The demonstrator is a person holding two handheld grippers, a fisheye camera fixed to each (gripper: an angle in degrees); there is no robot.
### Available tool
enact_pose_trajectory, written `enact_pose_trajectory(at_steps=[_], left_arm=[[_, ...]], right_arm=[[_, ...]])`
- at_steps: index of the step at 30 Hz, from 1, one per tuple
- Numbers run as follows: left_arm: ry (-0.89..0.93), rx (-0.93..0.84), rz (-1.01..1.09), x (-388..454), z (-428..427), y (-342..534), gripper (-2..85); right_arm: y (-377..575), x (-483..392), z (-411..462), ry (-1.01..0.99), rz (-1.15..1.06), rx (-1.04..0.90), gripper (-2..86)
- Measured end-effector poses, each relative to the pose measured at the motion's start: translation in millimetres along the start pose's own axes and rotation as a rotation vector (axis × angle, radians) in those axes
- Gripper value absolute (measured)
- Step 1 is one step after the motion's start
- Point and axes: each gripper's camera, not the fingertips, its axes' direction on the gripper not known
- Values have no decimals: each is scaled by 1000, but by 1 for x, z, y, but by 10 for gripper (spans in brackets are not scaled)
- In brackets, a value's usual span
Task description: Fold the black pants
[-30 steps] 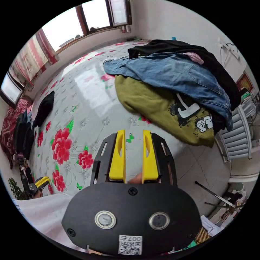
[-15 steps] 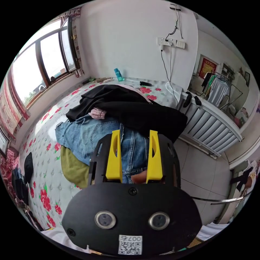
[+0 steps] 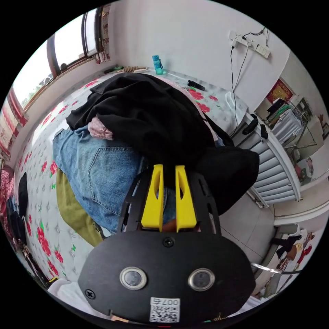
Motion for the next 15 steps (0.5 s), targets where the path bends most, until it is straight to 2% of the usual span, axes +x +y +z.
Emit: enact_pose_trajectory(at_steps=[2,6,10,15], left_arm=[[23,21,-11,-9,2,7,-9],[29,83,-28,-20,4,23,-10],[202,230,9,-29,3,50,-10],[360,359,44,-47,-12,69,-10]], right_arm=[[5,-1,-28,-32,-8,99,52],[35,-20,-121,-289,-188,336,44],[74,-73,-174,-422,-405,377,40],[145,-172,-210,-887,-695,317,36]])
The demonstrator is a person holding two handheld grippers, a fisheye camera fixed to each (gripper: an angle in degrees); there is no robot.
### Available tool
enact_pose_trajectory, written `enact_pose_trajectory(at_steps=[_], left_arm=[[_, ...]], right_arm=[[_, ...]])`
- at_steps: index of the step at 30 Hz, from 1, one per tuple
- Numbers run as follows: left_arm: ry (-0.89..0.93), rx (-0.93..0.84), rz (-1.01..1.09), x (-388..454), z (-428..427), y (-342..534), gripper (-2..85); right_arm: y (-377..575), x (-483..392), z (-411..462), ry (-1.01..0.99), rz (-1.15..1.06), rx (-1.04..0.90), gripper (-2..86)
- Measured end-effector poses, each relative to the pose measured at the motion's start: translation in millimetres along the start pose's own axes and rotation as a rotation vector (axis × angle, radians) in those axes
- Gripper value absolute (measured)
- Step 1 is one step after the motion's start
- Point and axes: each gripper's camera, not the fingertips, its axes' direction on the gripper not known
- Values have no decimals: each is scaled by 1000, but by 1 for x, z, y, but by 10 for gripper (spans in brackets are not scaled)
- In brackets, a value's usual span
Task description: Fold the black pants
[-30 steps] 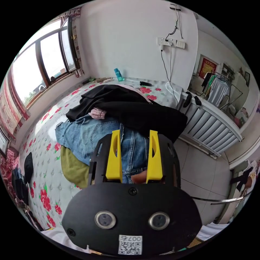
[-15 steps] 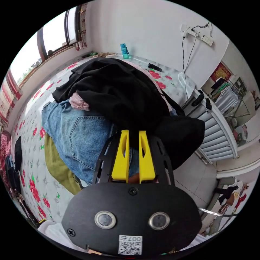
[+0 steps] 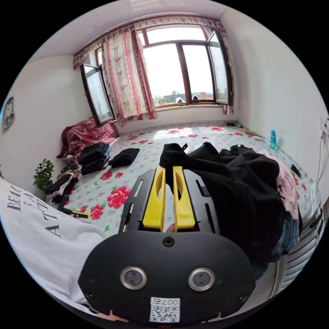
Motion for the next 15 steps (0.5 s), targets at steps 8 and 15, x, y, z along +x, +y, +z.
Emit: enact_pose_trajectory(at_steps=[8,15], left_arm=[[84,227,-78,-68,-67,40,-9],[8,285,-302,-162,-96,124,32]], right_arm=[[10,-215,187,-598,-254,-336,36],[44,-264,260,-616,-294,-542,43]])
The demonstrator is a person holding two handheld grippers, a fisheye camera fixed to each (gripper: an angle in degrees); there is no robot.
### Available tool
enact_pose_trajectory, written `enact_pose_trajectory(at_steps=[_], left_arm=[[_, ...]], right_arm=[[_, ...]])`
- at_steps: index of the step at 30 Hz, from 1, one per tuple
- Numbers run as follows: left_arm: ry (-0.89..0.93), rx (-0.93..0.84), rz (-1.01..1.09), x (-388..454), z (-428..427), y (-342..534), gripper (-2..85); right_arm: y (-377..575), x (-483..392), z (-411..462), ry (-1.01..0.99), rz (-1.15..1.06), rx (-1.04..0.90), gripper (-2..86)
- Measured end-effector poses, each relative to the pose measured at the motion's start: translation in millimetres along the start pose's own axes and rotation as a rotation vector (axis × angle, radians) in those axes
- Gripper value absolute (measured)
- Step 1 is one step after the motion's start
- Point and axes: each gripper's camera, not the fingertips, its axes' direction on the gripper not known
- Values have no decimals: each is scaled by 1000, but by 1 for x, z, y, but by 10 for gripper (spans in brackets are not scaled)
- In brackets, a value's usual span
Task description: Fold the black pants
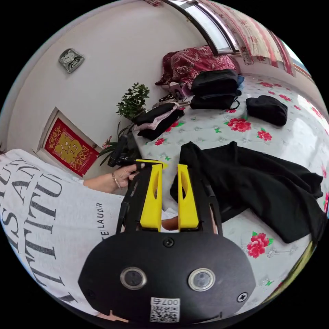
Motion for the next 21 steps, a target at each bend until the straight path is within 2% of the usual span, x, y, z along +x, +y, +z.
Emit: enact_pose_trajectory(at_steps=[4,6,9,12,15,19,21], left_arm=[[-65,-25,52,-19,-12,24,70],[-35,-39,100,-12,-9,26,80],[13,-51,199,18,7,17,96],[-69,-53,255,47,34,-3,126],[-109,-159,260,55,82,-30,147],[-103,-241,336,61,98,-64,88],[-159,-240,389,64,96,-75,63]], right_arm=[[40,62,-9,145,241,-13,53],[68,100,-19,226,389,-12,59],[83,128,-26,303,466,-24,64],[75,138,-11,319,444,-65,66],[62,137,31,276,388,-163,62],[54,126,91,288,342,-322,41],[39,103,112,262,220,-388,20]])
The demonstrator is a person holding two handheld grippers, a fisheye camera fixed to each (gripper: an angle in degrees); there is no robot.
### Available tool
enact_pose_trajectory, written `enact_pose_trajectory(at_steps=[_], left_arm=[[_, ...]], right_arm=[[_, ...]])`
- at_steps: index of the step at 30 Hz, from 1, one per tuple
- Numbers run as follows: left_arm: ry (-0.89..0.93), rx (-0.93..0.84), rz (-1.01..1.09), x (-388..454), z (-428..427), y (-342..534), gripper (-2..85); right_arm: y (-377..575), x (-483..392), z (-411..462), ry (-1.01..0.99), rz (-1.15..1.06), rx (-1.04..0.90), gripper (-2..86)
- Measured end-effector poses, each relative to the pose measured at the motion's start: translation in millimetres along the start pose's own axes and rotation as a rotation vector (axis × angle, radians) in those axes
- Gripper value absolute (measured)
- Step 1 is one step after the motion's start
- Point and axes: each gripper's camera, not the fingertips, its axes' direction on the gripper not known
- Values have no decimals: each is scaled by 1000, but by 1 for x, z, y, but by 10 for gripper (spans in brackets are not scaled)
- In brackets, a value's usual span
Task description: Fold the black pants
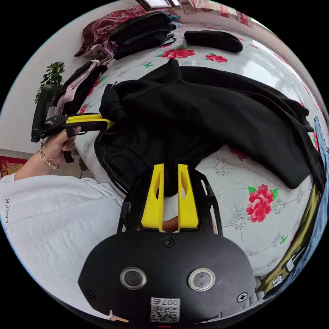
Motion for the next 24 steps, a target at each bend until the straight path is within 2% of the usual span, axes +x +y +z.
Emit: enact_pose_trajectory(at_steps=[1,3,5,8,10,12,16,18,20,24], left_arm=[[-61,8,25,-6,-6,-7,55],[-166,41,20,-26,-21,-16,51],[-291,98,-124,-76,-50,-23,51],[-281,98,-332,-136,-76,-17,34],[-404,126,-417,-148,-94,-3,7],[-438,162,-421,-145,-107,17,7],[-264,185,-405,-103,-107,68,53],[-152,166,-327,-64,-93,75,70],[-60,88,-155,1,-67,64,90],[-68,-30,63,83,-26,32,99]], right_arm=[[-4,-9,0,-35,-60,-16,16],[-18,-45,-8,-283,-289,-71,5],[-24,-68,-17,-408,-425,-67,2],[-26,-73,-32,-280,-436,46,1],[-20,-51,-46,-194,-361,136,3],[-6,4,-65,-83,-141,247,11],[36,113,-97,97,252,349,29],[65,180,-120,196,446,365,38],[82,224,-134,246,572,358,45],[99,295,-145,288,716,324,64]])
